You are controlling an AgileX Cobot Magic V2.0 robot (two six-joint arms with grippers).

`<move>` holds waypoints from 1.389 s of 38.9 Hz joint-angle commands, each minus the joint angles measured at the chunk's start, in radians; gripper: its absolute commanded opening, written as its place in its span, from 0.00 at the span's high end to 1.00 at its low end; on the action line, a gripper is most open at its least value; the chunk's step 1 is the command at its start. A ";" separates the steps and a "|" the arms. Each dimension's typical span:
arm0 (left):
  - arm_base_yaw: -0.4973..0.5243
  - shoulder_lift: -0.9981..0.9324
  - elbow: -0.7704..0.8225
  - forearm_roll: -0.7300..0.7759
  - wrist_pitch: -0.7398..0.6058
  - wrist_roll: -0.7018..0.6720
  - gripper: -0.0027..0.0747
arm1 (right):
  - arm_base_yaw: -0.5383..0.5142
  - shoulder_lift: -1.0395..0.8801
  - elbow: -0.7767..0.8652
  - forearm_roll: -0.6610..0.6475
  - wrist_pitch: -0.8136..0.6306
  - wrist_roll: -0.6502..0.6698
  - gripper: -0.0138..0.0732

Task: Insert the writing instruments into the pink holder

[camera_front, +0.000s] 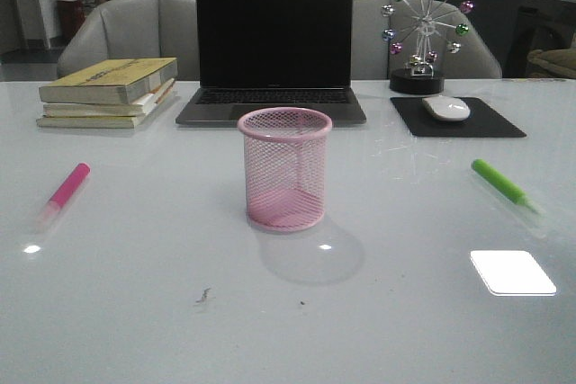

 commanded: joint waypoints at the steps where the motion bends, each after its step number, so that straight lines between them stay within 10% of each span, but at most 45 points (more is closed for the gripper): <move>1: 0.000 0.005 -0.031 -0.010 -0.084 -0.009 0.39 | -0.001 0.121 -0.120 -0.001 -0.009 -0.003 0.29; 27: 0.000 0.005 -0.031 -0.010 -0.084 -0.009 0.39 | -0.001 0.692 -0.661 -0.001 0.249 -0.003 0.29; 54: 0.000 0.005 -0.031 -0.010 -0.084 -0.009 0.39 | -0.001 0.902 -0.754 0.000 0.261 -0.003 0.29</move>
